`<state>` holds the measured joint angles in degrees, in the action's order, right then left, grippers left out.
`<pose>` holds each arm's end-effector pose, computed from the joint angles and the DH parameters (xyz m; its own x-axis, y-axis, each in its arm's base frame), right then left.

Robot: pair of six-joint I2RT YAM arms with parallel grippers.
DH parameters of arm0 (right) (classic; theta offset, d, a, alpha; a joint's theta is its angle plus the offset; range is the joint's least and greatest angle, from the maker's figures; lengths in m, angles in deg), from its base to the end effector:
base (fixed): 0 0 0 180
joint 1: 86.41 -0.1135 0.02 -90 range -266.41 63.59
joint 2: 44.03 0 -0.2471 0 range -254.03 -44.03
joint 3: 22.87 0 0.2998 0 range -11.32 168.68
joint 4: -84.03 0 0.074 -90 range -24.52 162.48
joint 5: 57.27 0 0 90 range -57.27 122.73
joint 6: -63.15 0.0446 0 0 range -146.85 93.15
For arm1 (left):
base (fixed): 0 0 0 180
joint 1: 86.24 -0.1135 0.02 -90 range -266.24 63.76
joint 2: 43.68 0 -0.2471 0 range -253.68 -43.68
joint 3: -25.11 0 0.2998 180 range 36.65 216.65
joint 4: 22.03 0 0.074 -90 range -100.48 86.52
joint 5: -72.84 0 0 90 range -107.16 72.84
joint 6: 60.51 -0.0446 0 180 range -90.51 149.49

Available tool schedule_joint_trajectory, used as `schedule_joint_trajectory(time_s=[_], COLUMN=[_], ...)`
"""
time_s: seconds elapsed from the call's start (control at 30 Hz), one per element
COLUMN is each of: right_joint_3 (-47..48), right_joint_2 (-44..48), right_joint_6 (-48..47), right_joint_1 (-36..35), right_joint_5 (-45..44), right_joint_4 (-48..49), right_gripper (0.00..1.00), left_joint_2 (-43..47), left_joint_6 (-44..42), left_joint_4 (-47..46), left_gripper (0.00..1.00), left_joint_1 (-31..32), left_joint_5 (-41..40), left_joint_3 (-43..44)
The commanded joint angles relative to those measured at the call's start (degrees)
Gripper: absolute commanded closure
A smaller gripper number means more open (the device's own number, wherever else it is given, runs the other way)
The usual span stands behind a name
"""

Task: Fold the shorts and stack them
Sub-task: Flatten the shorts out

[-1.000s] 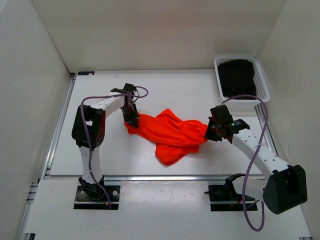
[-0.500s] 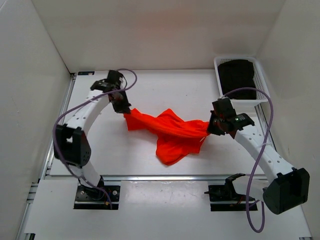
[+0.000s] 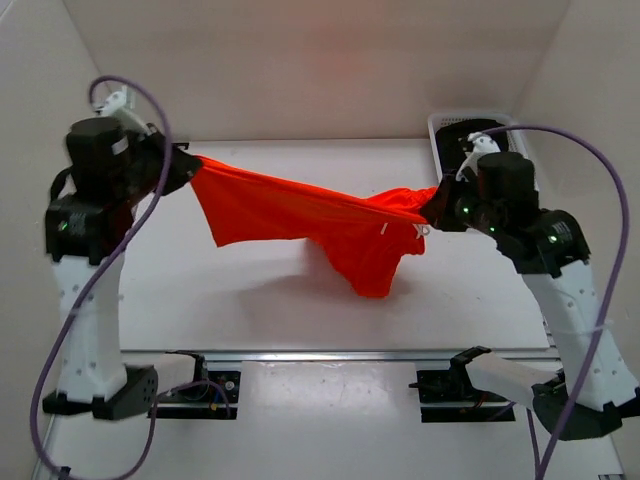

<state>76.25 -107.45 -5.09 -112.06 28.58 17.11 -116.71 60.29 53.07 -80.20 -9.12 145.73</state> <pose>0.2306 0.1071 0.4480 -0.5733 0.1349 -0.8082 -0.1759 0.9431 0.2822 0.2528 -0.0330 0.5166 -0.5111 -0.4558 -0.7288 -0.0397 0.8595 -0.5096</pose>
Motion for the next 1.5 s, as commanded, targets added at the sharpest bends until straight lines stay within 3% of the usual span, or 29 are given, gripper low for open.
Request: schedule_joint_trajectory(time_s=[0.0,0.27,0.4,0.5,0.67,0.83,0.93,0.97,1.0,1.03,1.07,1.1,1.13,1.17,1.2,1.23,1.27,1.37,1.47], right_joint_3=[8.65,24.74,30.55,29.25,17.83,12.72,13.49,15.16,20.31,23.75,27.27,30.96,37.52,38.63,38.03,32.72,29.53,21.44,12.56], right_joint_2=[5.14,6.38,4.89,3.22,-1.60,-16.25,-29.50,-33.40,-37.44,-45.75,-49.83,-53.35,-58.52,-59.44,-59.45,-56.23,-54.29,-47.08,-40.92], right_joint_6=[-4.71,-4.53,-3.21,-2.69,-4.09,-6.11,-5.59,-4.89,-4.88,-4.27,-3.66,-1.83,-0.50,0.47,1.17,1.70,1.71,1.71,2.24], right_joint_1=[-0.01,-0.01,-0.01,-0.01,0.51,6.03,7.98,8.85,8.86,9.65,10.44,10.44,11.05,11.06,11.06,9.67,9.13,7.98,7.37], right_joint_5=[3.52,10.29,7.67,1.87,-5.00,2.28,2.91,2.22,0.82,-0.07,-0.60,-0.60,-1.21,-1.22,-1.83,-1.83,-2.62,-3.24,-1.75], right_joint_4=[-6.23,-9.93,-9.93,-9.23,-0.63,8.50,12.12,12.13,12.13,12.13,11.52,9.95,8.54,7.31,7.30,9.30,12.89,15.73,15.74], right_gripper=[1.00,1.00,1.00,1.00,1.00,1.00,1.00,0.99,0.62,0.37,0.19,0.06,0.03,0.02,0.02,0.00,0.00,0.00,0.03], left_joint_2=[8.42,12.21,11.07,8.27,4.31,-9.38,-22.99,-26.94,-35.42,-40.03,-44.34,-52.83,-56.13,-58.08,-58.62,-55.58,-52.59,-40.46,-32.28], left_joint_6=[-1.01,-0.49,-0.49,-0.49,-1.63,-2.76,-3.29,-3.30,-4.08,-4.09,-3.39,-2.86,-2.34,-2.33,-2.33,-2.85,-3.38,-4.00,-4.00], left_joint_4=[0.87,6.41,5.89,3.96,-3.07,-7.56,-9.06,-9.06,-9.06,-7.84,-6.09,-3.46,2.92,4.90,5.53,5.01,0.39,-5.70,-6.42], left_gripper=[0.90,0.90,0.90,0.90,0.90,0.90,0.90,0.84,0.65,0.16,0.05,0.00,0.00,0.00,0.00,0.00,0.00,0.00,0.00], left_joint_1=[-1.47,-1.47,-1.47,-1.47,-1.47,-2.53,-3.75,-3.76,-3.76,-4.45,-5.33,-5.34,-5.86,-5.87,-5.87,-5.08,-5.08,-4.55,-2.54], left_joint_5=[-2.48,-11.01,-12.87,-12.87,-15.75,-16.38,-16.38,-16.90,-15.95,-15.33,-14.20,-11.57,-11.03,-11.02,-10.06,-10.05,-10.05,-9.44,-10.14], left_joint_3=[4.82,23.18,27.68,25.93,14.07,9.22,13.15,15.18,17.46,23.75,27.99,32.64,37.48,43.61,43.68,40.81,31.29,13.52,2.07])
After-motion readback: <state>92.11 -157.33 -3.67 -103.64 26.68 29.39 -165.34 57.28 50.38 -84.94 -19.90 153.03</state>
